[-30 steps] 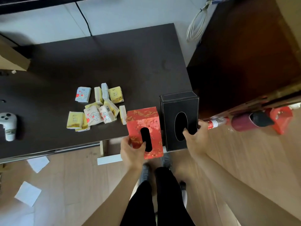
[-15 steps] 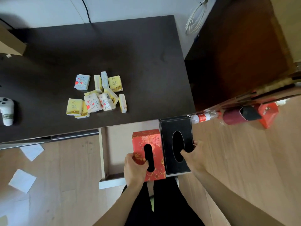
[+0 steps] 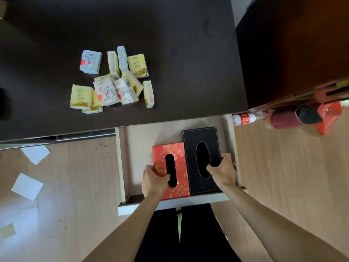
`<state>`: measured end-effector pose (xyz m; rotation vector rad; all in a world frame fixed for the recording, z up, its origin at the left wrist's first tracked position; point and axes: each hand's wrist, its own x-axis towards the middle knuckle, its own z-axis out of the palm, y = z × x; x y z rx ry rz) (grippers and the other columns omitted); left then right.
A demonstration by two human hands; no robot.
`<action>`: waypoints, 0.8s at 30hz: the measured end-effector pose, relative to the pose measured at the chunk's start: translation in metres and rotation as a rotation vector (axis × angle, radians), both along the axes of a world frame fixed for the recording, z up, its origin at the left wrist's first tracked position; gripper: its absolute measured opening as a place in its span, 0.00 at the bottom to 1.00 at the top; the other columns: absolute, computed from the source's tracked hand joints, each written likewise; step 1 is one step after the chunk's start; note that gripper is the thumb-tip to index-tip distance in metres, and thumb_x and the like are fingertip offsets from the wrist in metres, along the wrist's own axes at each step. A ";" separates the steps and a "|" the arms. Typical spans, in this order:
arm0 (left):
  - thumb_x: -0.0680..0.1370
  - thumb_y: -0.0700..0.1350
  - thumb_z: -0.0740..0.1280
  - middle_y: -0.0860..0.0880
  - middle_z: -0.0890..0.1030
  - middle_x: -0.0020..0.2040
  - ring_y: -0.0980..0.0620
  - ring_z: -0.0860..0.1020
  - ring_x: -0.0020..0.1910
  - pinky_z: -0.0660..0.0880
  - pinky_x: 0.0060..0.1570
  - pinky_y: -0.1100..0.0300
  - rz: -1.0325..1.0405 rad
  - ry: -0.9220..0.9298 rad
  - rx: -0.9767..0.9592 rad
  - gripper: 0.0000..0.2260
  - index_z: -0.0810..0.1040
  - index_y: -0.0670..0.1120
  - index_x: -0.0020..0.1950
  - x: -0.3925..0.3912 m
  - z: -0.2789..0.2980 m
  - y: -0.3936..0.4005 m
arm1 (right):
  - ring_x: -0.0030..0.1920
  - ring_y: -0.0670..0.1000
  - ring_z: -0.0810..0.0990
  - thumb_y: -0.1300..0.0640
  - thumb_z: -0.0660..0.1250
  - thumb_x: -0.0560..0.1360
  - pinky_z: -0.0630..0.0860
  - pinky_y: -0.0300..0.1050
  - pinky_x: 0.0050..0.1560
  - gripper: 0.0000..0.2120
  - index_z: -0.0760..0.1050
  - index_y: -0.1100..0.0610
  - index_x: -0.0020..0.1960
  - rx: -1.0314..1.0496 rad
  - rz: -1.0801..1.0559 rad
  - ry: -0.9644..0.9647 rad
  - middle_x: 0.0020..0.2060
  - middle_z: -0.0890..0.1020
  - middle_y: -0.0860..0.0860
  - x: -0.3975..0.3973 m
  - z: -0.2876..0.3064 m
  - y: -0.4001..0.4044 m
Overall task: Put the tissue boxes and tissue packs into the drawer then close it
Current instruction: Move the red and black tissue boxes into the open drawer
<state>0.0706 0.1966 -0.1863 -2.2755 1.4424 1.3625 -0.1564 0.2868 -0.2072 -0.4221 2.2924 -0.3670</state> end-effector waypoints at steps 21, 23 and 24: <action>0.70 0.50 0.78 0.53 0.78 0.60 0.49 0.80 0.51 0.80 0.54 0.47 -0.148 0.172 -0.085 0.42 0.58 0.55 0.78 0.003 -0.024 -0.029 | 0.80 0.60 0.63 0.54 0.81 0.67 0.60 0.55 0.80 0.51 0.58 0.62 0.81 0.005 1.164 0.394 0.78 0.67 0.60 -0.038 0.001 -0.087; 0.71 0.47 0.77 0.49 0.79 0.62 0.45 0.81 0.54 0.80 0.54 0.43 -0.153 0.163 -0.067 0.45 0.52 0.57 0.80 -0.001 -0.023 -0.031 | 0.78 0.60 0.66 0.55 0.82 0.66 0.62 0.54 0.79 0.50 0.60 0.62 0.81 0.014 1.181 0.410 0.77 0.69 0.60 -0.043 0.002 -0.085; 0.71 0.46 0.77 0.48 0.79 0.61 0.43 0.81 0.54 0.80 0.53 0.41 -0.148 0.163 -0.055 0.47 0.49 0.58 0.80 -0.002 -0.023 -0.031 | 0.79 0.60 0.65 0.56 0.82 0.66 0.62 0.54 0.80 0.50 0.59 0.62 0.81 0.021 1.178 0.414 0.77 0.69 0.60 -0.047 0.003 -0.083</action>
